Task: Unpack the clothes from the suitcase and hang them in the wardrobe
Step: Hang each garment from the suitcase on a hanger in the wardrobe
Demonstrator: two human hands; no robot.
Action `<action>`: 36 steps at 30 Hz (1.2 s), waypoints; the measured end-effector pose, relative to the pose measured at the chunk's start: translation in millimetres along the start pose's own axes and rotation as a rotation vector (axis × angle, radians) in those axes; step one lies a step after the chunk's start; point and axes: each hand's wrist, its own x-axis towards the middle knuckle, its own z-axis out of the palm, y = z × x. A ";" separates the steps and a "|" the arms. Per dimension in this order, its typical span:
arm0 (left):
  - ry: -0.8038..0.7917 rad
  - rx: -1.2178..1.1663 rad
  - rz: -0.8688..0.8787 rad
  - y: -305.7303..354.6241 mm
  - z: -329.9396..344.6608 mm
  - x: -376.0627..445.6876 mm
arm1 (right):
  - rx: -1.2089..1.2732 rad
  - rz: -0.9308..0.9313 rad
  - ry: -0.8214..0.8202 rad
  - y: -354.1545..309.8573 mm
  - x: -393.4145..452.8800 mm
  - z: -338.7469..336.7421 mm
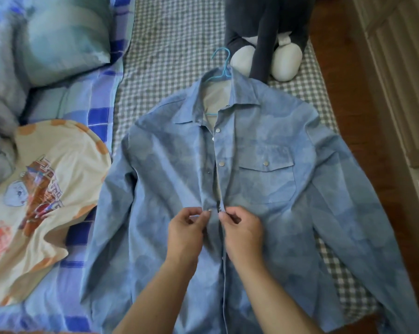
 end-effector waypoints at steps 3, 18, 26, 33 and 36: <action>-0.151 -0.068 -0.039 2.9 -9.3 0.9 | 0.018 0.001 0.019 -1.7 -2.8 5.6; -0.083 0.340 0.160 13.8 -2.6 -3.7 | -0.297 -0.181 0.140 -10.4 -13.5 8.8; -0.162 0.444 0.212 9.6 -11.1 5.7 | -0.312 -0.205 0.054 -12.4 -13.9 12.0; -0.167 0.513 0.282 13.0 -8.2 9.9 | -0.481 -0.278 0.041 -12.7 -9.2 8.3; -0.161 0.495 0.256 10.1 -11.2 16.9 | -0.584 -0.333 -0.012 -17.0 -4.2 11.0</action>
